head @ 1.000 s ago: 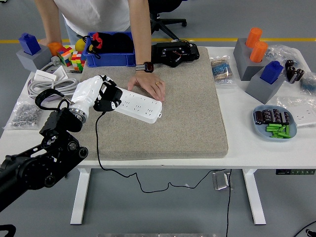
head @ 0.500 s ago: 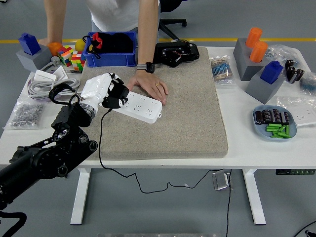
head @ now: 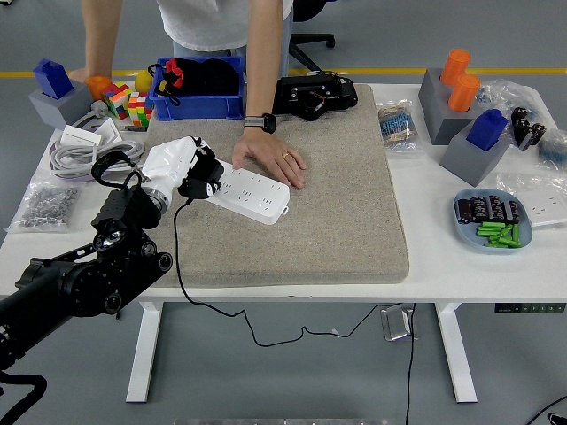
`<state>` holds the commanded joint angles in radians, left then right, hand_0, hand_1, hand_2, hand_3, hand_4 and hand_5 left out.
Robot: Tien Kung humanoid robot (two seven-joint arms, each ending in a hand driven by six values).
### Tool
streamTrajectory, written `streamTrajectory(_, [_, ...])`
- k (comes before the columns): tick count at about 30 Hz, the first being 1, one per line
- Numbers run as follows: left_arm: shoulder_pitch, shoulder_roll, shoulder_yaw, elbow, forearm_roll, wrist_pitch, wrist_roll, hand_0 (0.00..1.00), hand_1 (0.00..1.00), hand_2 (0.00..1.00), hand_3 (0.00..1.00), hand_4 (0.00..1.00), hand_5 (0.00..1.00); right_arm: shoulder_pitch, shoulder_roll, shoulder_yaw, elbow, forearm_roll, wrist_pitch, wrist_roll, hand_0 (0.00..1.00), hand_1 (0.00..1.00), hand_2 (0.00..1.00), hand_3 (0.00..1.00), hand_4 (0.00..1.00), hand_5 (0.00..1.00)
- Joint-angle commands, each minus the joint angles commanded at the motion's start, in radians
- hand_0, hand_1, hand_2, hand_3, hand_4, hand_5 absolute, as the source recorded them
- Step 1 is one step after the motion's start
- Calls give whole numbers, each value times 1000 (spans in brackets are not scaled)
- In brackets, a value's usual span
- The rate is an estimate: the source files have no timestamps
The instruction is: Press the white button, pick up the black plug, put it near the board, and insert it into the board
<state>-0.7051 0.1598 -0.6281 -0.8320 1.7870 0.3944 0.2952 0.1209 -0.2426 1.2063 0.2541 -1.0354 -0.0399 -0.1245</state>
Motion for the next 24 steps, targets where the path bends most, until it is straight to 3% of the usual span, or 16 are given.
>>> streamTrajectory(24, [-11,1,28,50,15,-1,-1,299,214,227,357,470,2,-1,1,-2,-1,1,0,0,762,641,622,605,655,411])
